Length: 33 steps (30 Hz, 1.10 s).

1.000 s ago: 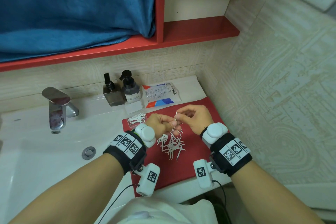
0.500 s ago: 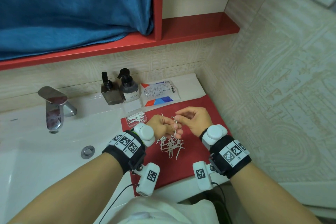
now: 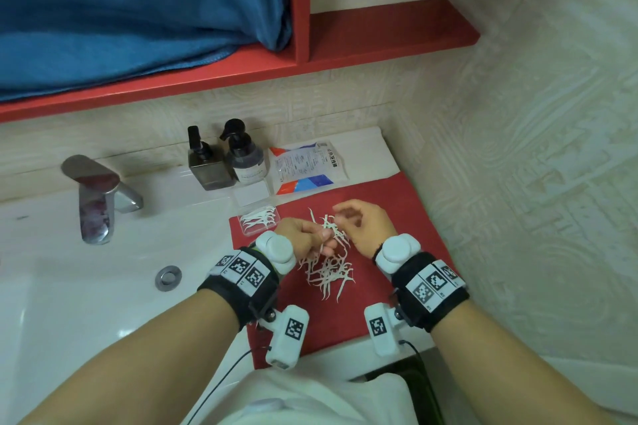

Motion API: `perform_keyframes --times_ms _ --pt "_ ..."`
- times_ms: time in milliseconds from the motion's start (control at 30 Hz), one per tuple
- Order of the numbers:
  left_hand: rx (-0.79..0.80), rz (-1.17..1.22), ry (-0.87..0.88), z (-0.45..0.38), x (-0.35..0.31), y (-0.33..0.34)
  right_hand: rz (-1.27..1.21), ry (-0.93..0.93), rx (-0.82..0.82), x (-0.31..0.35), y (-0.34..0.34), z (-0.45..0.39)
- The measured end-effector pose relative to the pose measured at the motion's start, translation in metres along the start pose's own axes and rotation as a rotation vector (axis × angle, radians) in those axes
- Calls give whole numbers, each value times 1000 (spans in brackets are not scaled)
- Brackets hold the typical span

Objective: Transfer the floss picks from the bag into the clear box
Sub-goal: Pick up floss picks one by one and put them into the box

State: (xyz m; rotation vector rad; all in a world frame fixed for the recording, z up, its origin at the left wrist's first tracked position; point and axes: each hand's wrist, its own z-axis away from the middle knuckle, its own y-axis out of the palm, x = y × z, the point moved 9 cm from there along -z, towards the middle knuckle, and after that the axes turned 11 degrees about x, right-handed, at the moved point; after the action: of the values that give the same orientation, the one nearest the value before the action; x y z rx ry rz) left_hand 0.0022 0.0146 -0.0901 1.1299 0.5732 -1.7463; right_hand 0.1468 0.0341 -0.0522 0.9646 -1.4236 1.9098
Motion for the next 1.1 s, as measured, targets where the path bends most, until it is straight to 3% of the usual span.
perform_keyframes --times_ms 167,333,700,1100 --pt "-85 11 38 -4 -16 -12 261 153 94 -21 -2 -3" --pt "-122 15 35 -5 -23 -13 506 138 135 -23 8 -6" --pt "-167 69 36 2 -13 -6 543 153 126 -25 13 -2" --pt "-258 156 48 6 6 -9 276 75 -35 -10 -1 8"
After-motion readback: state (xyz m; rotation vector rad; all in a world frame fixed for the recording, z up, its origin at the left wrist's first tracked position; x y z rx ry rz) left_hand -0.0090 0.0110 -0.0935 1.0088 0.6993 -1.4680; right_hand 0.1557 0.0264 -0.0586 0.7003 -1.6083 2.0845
